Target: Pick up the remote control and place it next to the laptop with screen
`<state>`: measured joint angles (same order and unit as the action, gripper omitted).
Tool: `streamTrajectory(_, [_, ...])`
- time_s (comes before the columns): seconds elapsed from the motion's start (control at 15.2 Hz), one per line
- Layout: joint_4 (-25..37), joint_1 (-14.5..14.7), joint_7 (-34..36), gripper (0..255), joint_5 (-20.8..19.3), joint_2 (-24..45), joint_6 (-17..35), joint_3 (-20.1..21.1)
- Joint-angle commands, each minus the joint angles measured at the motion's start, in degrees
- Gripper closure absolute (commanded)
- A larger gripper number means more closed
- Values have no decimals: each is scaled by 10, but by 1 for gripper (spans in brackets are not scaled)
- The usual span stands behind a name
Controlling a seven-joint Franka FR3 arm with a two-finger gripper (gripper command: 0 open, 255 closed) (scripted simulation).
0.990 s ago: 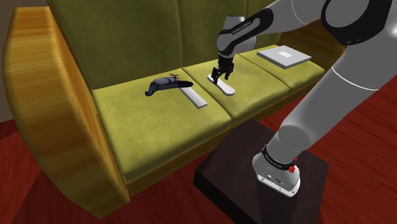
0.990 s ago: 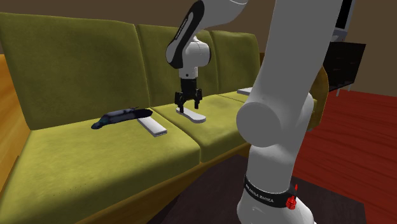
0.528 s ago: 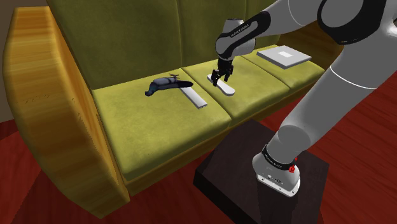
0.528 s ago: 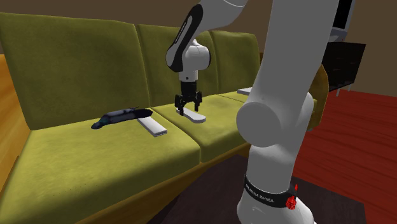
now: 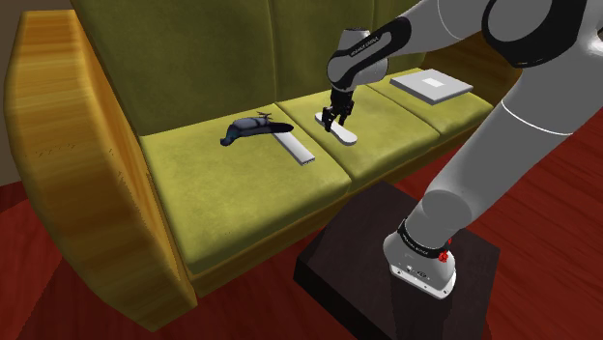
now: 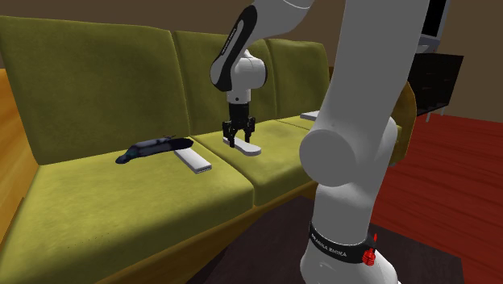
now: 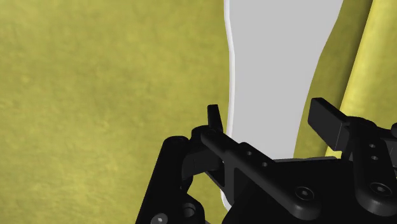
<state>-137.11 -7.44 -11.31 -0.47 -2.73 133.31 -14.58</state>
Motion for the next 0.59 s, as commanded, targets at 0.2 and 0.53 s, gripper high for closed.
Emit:
streamTrajectory(0.2, [0, 0, 0, 255, 0, 0, 0, 0])
streamTrajectory(0.53, [15, 0, 6, 255, -8, -26, -40, 1])
